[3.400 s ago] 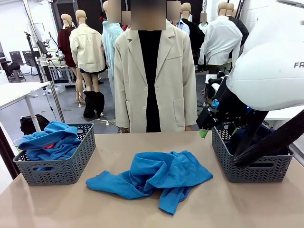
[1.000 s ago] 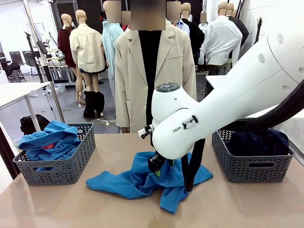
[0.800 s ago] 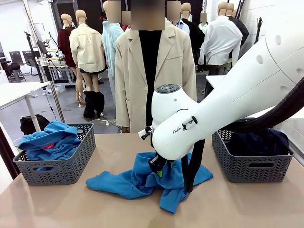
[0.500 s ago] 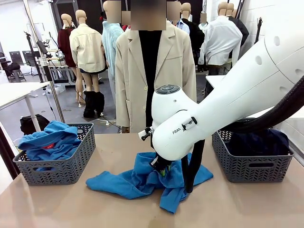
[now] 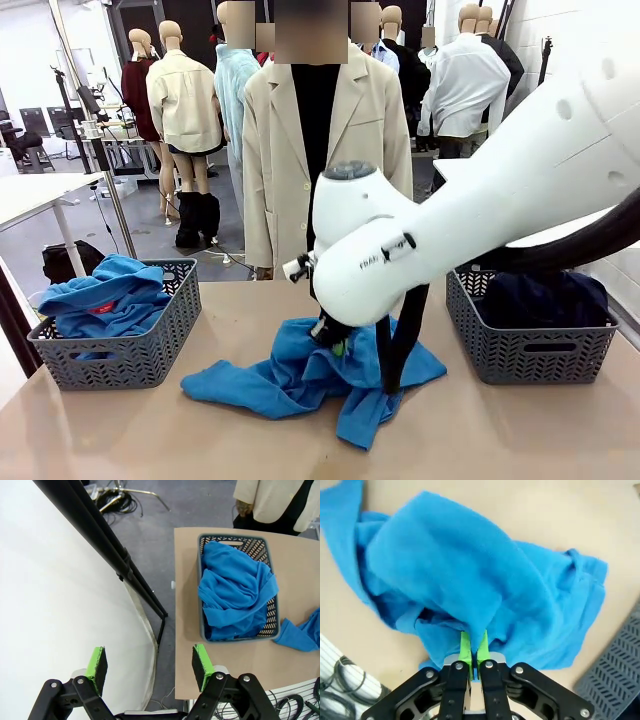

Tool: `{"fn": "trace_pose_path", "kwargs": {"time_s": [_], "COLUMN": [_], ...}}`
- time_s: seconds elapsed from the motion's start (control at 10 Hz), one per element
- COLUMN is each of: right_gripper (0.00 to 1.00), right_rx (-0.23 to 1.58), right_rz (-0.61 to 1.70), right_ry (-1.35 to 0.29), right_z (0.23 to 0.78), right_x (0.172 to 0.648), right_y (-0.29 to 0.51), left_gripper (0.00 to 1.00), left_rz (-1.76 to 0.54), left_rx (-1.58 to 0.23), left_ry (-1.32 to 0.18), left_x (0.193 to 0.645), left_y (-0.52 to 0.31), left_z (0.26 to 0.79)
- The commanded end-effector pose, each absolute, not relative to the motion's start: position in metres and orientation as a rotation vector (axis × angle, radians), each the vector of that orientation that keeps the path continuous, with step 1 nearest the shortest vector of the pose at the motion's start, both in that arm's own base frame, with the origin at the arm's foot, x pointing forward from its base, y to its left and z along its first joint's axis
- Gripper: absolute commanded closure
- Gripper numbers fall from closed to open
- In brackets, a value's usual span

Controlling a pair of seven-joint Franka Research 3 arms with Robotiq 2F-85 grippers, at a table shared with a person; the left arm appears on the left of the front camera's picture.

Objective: Sort the tops and bottoms.
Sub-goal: Lift clothes from the center of the table with your right hand.

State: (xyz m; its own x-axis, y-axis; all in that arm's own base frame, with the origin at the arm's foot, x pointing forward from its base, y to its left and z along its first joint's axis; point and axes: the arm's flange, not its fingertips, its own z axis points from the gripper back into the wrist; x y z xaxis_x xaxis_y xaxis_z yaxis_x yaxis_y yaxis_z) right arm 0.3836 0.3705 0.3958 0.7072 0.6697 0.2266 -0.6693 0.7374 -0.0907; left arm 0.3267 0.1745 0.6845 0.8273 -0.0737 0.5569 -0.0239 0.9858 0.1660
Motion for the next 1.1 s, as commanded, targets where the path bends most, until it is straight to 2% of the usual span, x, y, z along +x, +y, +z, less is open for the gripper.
{"fn": "trace_pose_path", "kwargs": {"time_s": [0.0,0.1,0.3,0.5,0.7,0.8,1.0], "right_gripper": [1.0,1.0,1.0,1.0,1.0,1.0,1.0], "right_rx": [-0.034,-0.117,-0.121,-0.221,-0.226,-0.207,-0.229], "right_rz": [0.751,0.736,0.688,0.558,0.51,0.502,0.445], "right_ry": [-0.293,-0.347,-0.379,-0.532,-0.596,-0.552,-0.625], "right_z": [0.477,0.528,0.651,0.762,0.852,0.887,0.954], "right_x": [0.393,0.402,0.395,0.402,0.398,0.39,0.37], "right_y": [0.367,0.371,0.391,0.408,0.426,0.439,0.46], "left_gripper": [0.12,0.12,0.12,0.12,0.12,0.12,0.12], "left_rz": [-0.035,-0.035,-0.035,-0.035,-0.035,-0.035,-0.035], "left_rx": [0.17,0.17,0.17,0.17,0.17,0.17,0.17], "left_ry": [-0.591,-0.591,-0.591,-0.591,-0.591,-0.591,-0.591], "left_x": [0.326,0.326,0.326,0.326,0.326,0.326,0.326], "left_y": [0.176,0.176,0.176,0.176,0.176,0.176,0.176], "left_z": [0.685,0.685,0.685,0.685,0.685,0.685,0.685]}}
